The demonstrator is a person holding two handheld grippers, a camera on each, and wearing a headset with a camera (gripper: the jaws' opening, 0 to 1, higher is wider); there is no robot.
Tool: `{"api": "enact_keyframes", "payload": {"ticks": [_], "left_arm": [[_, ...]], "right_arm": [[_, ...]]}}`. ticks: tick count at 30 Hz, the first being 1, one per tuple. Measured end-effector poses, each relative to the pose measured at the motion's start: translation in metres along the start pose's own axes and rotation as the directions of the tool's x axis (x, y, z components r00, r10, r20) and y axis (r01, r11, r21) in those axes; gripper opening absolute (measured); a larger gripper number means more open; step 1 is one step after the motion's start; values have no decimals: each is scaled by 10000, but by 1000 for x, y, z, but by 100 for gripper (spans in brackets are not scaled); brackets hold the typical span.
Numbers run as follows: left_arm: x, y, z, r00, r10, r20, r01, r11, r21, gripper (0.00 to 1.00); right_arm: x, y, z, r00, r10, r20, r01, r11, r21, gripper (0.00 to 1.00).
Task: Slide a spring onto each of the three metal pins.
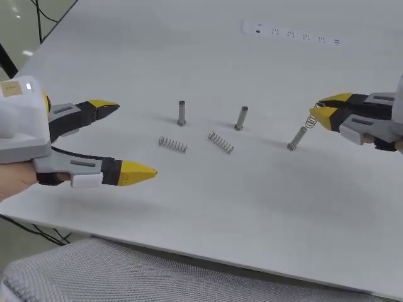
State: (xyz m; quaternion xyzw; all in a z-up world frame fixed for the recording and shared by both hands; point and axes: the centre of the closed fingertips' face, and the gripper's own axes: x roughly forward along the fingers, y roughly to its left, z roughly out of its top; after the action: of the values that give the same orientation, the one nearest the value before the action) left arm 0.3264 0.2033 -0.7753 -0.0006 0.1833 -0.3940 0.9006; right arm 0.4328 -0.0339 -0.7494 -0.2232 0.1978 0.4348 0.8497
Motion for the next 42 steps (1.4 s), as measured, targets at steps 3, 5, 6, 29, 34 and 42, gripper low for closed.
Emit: {"api": "enact_keyframes", "payload": {"ticks": [3,5,6,29,34,42], "left_arm": [[1,0,2,10000,-31,0,31,10000,38,91],[1,0,1,10000,-23,-42,23,10000,67,91],[1,0,1,10000,-10,-47,10,10000,65,91],[-2,0,-3,9999,47,-130,-48,10000,-28,90],[-2,0,-4,9999,22,-149,-23,10000,-45,90],[-2,0,-4,9999,4,-170,-5,10000,-61,89]], "right_arm": [[1,0,-1,10000,20,-24,-20,10000,-2,12],[1,1,-1,10000,40,-25,-40,10000,17,12],[2,1,-2,10000,34,-27,-34,10000,21,12],[8,3,-10,9999,71,-107,-68,9995,316,12],[10,4,-12,9999,86,-132,-81,9993,365,12],[12,5,-17,9997,139,-221,-128,9987,487,12]]}}
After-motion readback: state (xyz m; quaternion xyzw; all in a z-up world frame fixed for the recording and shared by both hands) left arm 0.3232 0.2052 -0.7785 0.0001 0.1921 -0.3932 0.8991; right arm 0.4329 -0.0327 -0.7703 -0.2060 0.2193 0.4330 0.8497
